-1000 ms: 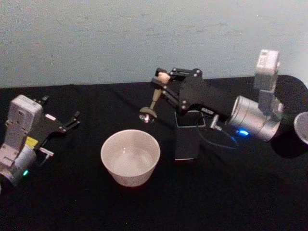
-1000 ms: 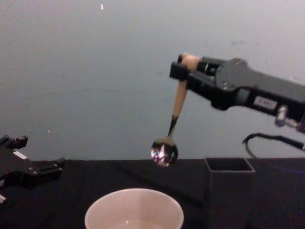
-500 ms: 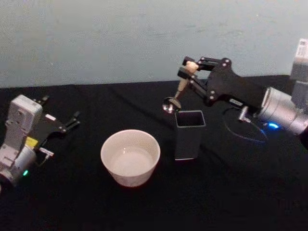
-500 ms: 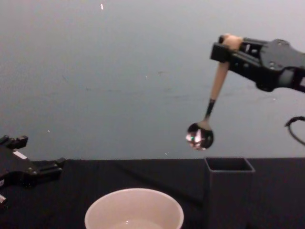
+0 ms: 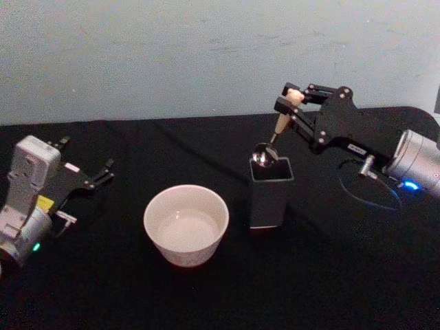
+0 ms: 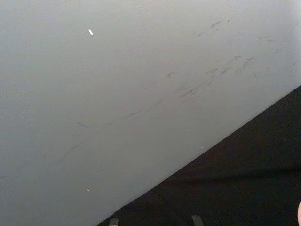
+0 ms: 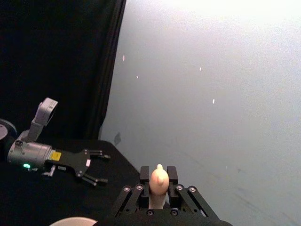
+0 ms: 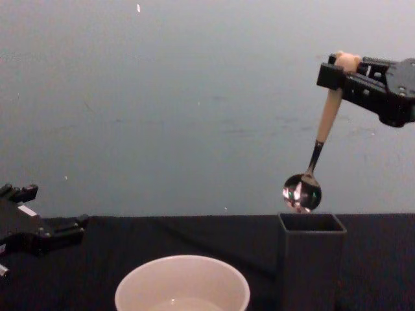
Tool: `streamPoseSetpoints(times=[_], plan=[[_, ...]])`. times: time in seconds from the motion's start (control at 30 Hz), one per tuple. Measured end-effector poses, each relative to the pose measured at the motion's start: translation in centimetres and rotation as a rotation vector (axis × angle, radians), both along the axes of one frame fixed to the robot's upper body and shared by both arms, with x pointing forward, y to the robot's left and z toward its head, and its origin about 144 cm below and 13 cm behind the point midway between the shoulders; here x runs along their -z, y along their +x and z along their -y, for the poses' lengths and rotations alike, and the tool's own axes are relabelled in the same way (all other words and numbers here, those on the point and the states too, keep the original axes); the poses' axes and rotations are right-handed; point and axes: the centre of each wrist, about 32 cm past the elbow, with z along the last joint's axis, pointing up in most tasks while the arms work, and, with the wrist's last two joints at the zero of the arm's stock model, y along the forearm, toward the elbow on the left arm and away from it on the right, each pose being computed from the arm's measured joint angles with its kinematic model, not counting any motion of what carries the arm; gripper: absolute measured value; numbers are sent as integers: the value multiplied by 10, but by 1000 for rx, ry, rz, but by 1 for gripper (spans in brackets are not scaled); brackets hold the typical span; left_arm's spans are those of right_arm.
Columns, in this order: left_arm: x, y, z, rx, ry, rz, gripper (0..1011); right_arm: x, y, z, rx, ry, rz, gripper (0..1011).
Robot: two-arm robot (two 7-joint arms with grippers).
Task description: Pick up the stirring spoon with one hand, stir inside the cup, then place it back in its original position.
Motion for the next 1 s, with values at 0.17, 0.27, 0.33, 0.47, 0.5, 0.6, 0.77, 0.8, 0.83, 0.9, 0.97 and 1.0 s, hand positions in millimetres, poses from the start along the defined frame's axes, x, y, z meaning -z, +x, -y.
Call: streamPoseSetpoints(times=[0.17, 0.27, 0.33, 0.47, 0.5, 0.6, 0.77, 0.8, 0.83, 0.9, 0.97, 1.0], plan=[[0, 0, 0, 0, 0, 0, 1001, 1, -3, 2, 13, -15, -23, 214], [0, 0, 0, 0, 0, 0, 1001, 2, -4, 2, 21, -22, -35, 214], [0, 0, 0, 0, 0, 0, 1001, 3, -5, 3, 24, -26, -41, 214], [0, 0, 0, 0, 0, 0, 1001, 4, -4, 3, 33, -33, -51, 214], [0, 0, 0, 0, 0, 0, 1001, 5, -4, 4, 35, -34, -53, 214], [0, 0, 0, 0, 0, 0, 1001, 7, -4, 4, 38, -37, -60, 214], [0, 0, 0, 0, 0, 0, 1001, 9, -3, 3, 43, -52, -75, 214], [0, 0, 0, 0, 0, 0, 1001, 10, -3, 3, 44, -55, -80, 214], [0, 0, 0, 0, 0, 0, 1001, 11, -3, 2, 48, -63, -91, 214], [0, 0, 0, 0, 0, 0, 1001, 11, -3, 1, 53, -70, -103, 214], [0, 0, 0, 0, 0, 0, 1001, 13, -3, 0, 61, -76, -120, 214], [0, 0, 0, 0, 0, 0, 1001, 14, -3, -1, 63, -77, -126, 214]])
